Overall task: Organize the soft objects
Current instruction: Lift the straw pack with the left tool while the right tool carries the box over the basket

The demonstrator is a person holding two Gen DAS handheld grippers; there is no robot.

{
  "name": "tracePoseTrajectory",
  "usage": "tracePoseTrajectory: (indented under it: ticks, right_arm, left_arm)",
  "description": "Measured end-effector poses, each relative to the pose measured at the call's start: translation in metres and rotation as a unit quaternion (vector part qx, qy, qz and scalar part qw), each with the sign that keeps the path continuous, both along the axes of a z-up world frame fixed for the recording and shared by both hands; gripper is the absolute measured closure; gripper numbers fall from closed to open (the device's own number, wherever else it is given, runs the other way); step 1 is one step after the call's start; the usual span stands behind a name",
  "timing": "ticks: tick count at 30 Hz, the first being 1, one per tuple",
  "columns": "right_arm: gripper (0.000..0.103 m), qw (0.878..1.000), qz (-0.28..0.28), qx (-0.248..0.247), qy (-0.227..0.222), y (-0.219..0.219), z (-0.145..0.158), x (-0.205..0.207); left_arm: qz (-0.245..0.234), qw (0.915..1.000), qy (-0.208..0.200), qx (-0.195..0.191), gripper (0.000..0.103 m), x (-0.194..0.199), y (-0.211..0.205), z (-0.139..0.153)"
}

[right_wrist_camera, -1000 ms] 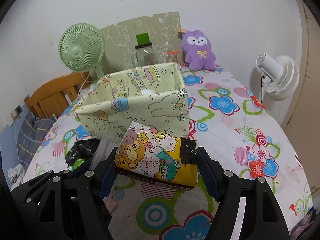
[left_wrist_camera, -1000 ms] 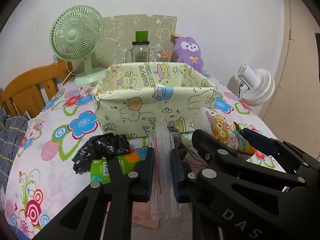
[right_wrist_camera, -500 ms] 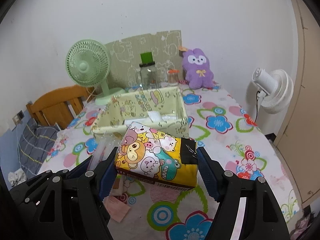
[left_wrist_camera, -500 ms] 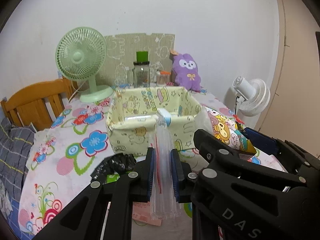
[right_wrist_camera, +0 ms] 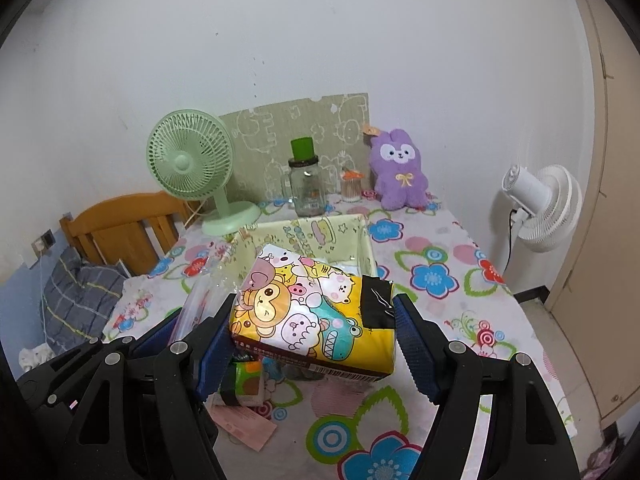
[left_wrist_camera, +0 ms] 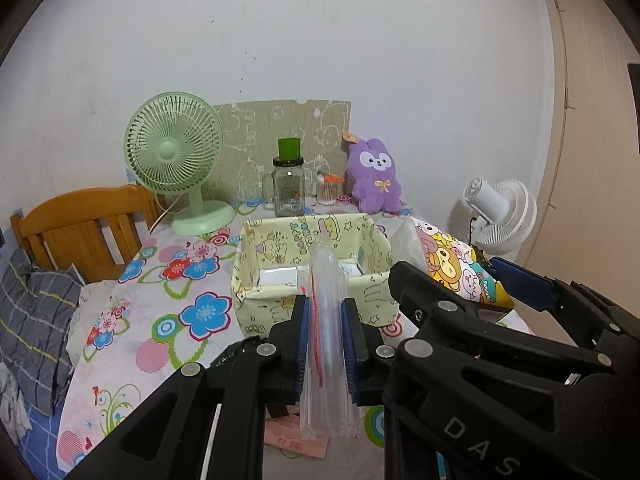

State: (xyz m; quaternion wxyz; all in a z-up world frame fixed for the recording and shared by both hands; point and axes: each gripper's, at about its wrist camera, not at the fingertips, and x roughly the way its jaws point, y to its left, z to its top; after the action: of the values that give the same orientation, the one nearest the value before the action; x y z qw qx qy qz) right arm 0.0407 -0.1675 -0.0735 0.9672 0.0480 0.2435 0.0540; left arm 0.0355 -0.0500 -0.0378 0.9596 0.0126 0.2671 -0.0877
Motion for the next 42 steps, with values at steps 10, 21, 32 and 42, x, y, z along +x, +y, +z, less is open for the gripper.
tracePoseTrajectory:
  ticks: [10,21,32,42]
  right_arm:
    - [0.027,1.0,-0.001,-0.002,-0.009,0.002,0.011,0.003]
    - [0.027,1.0,0.001,-0.008,-0.018,0.009,0.02,0.023]
    - [0.027,1.0,0.001,-0.007,-0.016,0.013,0.023,0.051]
    - [0.027,1.0,0.001,-0.008,-0.013,0.014,0.022,0.084]
  left_arm:
    - [0.001,1.0,-0.008,-0.005,0.089,0.006,0.003,0.009]
    - [0.011,0.9998,-0.017,-0.004,0.089,0.029,0.009,0.015]
    - [0.02,0.9996,-0.019,0.002,0.089,0.055,0.01,0.016]
    - [0.027,0.9996,-0.012,0.003,0.089,0.085,0.011,0.014]
